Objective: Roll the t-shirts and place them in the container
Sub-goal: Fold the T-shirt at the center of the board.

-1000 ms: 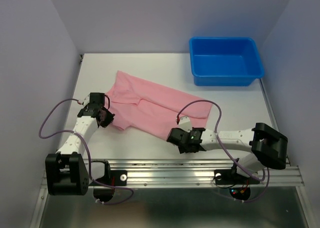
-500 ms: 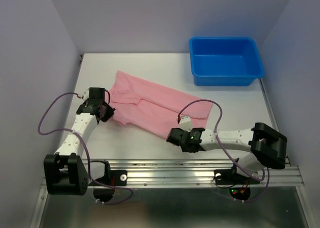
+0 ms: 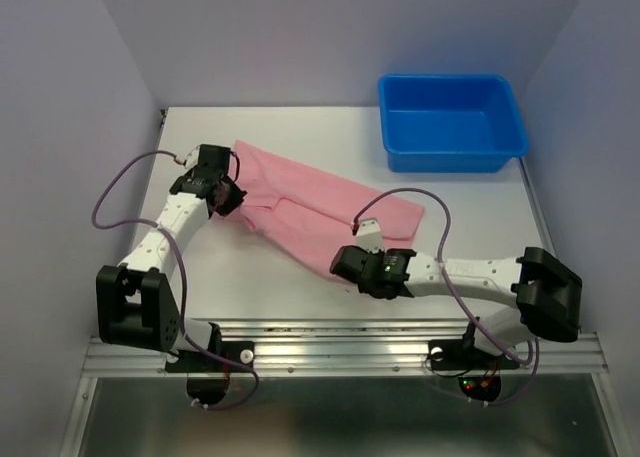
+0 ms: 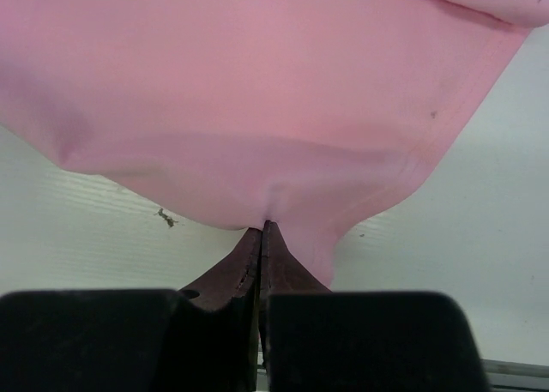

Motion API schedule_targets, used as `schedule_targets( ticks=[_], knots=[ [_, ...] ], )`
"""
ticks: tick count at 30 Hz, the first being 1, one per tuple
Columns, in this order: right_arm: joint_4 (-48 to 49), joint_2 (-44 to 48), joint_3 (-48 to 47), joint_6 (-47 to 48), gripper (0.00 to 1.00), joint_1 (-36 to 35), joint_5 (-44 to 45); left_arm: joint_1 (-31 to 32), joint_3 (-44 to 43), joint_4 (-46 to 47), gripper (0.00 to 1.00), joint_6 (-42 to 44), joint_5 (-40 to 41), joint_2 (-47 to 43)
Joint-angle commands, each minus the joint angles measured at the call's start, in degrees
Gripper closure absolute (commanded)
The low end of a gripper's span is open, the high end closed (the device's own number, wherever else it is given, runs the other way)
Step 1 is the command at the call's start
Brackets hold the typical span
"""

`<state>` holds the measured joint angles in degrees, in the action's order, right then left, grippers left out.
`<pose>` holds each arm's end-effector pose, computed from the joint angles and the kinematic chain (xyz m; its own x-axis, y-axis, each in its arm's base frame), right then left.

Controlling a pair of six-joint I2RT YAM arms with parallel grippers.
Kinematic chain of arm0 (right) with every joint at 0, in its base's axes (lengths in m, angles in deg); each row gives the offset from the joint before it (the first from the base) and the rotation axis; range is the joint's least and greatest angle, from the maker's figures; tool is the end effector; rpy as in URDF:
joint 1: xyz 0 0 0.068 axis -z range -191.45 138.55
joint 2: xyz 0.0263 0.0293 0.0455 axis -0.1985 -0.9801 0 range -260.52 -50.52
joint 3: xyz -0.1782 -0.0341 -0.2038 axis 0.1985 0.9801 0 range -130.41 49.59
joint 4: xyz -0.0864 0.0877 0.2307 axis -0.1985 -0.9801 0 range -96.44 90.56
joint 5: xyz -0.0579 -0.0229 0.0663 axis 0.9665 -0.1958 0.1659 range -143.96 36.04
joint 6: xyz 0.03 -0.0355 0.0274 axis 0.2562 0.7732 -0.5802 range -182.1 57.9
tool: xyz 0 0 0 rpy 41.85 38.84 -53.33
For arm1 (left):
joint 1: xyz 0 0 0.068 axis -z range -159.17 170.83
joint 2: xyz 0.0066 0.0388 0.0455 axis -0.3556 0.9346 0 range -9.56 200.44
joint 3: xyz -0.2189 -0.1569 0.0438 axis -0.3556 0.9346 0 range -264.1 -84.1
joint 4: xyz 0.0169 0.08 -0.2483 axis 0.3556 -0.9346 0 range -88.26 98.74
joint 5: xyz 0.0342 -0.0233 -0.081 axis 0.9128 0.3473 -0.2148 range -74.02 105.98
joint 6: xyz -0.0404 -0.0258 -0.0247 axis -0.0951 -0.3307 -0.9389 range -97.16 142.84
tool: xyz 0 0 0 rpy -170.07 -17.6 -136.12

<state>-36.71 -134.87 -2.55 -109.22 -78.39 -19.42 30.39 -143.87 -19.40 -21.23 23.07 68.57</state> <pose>0.1242 0.2401 0.1996 -0.7479 -0.2161 -0.6276 -0.1941 0.9754 -0.1045 0.2889 -0.0442 0.2724 -0.5703 -0.6039 -0.5568 -0.4394 0.7970 -0.4144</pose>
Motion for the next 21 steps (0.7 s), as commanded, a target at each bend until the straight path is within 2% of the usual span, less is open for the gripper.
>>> schedule_targets(
  ticks=[1,10,21],
  knots=[
    [-0.2,2.3,-2.1,1.4,0.99,3.0,3.3,1.1,-4.9,0.4,1.0,0.0,2.9,2.1],
    [2.4,3.9,-1.6,6.7,0.99,9.0,1.8,1.6,-11.5,1.1,1.0,1.4,3.2,8.9],
    [7.6,0.6,-2.9,13.7,0.99,15.5,-1.6,2.7,-19.2,1.3,1.0,3.3,3.7,17.7]
  ],
)
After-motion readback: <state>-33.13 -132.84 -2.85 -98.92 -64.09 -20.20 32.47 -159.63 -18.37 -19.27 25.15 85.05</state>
